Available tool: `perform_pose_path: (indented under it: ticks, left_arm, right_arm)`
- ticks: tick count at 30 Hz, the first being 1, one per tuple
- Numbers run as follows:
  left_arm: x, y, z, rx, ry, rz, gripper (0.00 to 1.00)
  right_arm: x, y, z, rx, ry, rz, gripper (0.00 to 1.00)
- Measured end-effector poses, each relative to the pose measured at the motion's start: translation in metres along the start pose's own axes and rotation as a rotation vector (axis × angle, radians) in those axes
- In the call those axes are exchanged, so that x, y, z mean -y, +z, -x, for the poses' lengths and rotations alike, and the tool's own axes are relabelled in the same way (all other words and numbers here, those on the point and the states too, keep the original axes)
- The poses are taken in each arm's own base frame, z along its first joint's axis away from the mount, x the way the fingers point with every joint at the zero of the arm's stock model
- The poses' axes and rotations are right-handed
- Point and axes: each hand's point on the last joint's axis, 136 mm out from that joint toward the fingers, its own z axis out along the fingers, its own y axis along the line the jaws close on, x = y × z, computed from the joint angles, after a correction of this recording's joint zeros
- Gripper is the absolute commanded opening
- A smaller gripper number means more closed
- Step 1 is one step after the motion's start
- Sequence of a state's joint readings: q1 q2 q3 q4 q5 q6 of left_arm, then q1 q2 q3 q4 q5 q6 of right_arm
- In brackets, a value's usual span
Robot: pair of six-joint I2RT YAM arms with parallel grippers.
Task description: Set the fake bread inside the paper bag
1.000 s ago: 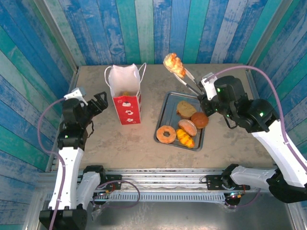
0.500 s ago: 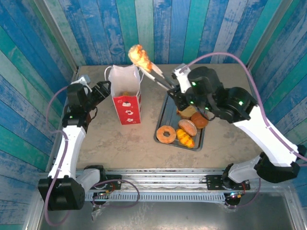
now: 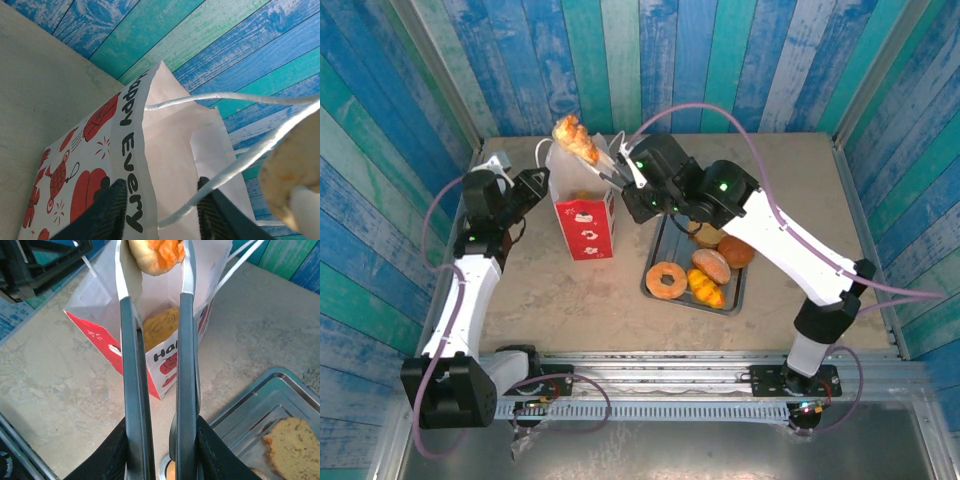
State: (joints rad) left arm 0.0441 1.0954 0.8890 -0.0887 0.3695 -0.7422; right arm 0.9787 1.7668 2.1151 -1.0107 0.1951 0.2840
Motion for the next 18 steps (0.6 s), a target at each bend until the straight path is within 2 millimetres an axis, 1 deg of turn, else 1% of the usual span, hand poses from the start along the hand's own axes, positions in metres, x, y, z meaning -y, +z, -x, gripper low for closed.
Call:
perform_pose_path:
  ticks: [5, 10, 13, 18]
  left_arm:
    - [-0.004, 0.001, -0.004, -0.005, 0.000, 0.006, 0.29]
    - [-0.011, 0.002, -0.007, -0.008, -0.003, 0.024, 0.23]
    - [-0.013, 0.002, -0.008, -0.008, -0.005, 0.030, 0.23]
    - [-0.016, 0.003, -0.011, -0.011, -0.007, 0.037, 0.21]
  right_arm:
    - [0.003, 0.011, -0.006, -0.042, -0.004, -0.031, 0.24]
    - [0.007, 0.017, -0.014, -0.083, -0.014, -0.062, 0.25]
    - [0.010, 0.020, -0.019, -0.109, -0.022, -0.081, 0.29]
    - [0.011, 0.028, -0.023, -0.136, -0.033, -0.099, 0.33]
